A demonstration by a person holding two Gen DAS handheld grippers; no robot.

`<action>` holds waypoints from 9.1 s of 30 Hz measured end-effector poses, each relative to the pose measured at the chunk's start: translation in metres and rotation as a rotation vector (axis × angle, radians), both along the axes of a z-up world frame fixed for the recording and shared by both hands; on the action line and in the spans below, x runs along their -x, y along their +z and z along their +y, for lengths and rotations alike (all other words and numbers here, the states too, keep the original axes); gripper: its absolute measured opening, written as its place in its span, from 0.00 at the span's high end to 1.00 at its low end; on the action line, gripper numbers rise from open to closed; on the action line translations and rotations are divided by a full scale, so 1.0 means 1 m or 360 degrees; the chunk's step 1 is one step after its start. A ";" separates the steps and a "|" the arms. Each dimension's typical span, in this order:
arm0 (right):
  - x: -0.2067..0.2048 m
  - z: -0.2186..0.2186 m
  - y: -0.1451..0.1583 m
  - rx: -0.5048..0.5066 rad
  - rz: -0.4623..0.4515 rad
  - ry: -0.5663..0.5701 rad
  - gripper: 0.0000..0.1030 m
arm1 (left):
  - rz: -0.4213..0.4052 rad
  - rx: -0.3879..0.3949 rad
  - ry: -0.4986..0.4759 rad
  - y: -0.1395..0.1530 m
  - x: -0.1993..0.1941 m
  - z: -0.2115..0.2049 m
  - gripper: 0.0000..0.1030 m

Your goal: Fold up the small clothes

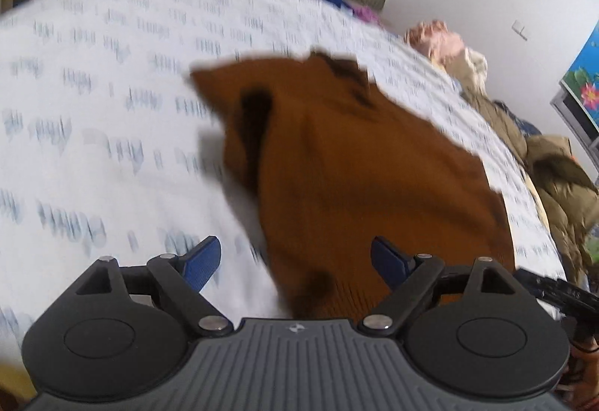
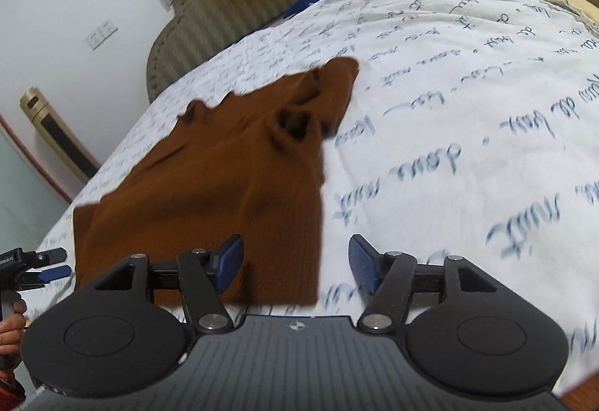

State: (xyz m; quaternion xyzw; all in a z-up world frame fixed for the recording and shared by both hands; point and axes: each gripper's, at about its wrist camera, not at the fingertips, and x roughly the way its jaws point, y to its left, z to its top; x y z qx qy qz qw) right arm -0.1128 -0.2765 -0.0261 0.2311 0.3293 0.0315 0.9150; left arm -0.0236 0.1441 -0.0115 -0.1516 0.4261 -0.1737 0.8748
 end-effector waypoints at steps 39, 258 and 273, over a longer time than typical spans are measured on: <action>0.098 0.032 0.109 0.0062 -0.0466 0.0386 0.87 | -0.0489 0.0286 -0.0415 0.104 0.092 0.001 0.94; -0.122 0.123 -0.016 0.0661 -0.0106 0.0176 0.00 | -0.0376 -0.0720 0.0263 -0.026 -0.065 -0.091 0.08; -0.122 0.123 -0.016 0.0659 -0.0103 0.0175 0.00 | -0.0404 -0.0736 0.0271 -0.027 -0.063 -0.093 0.07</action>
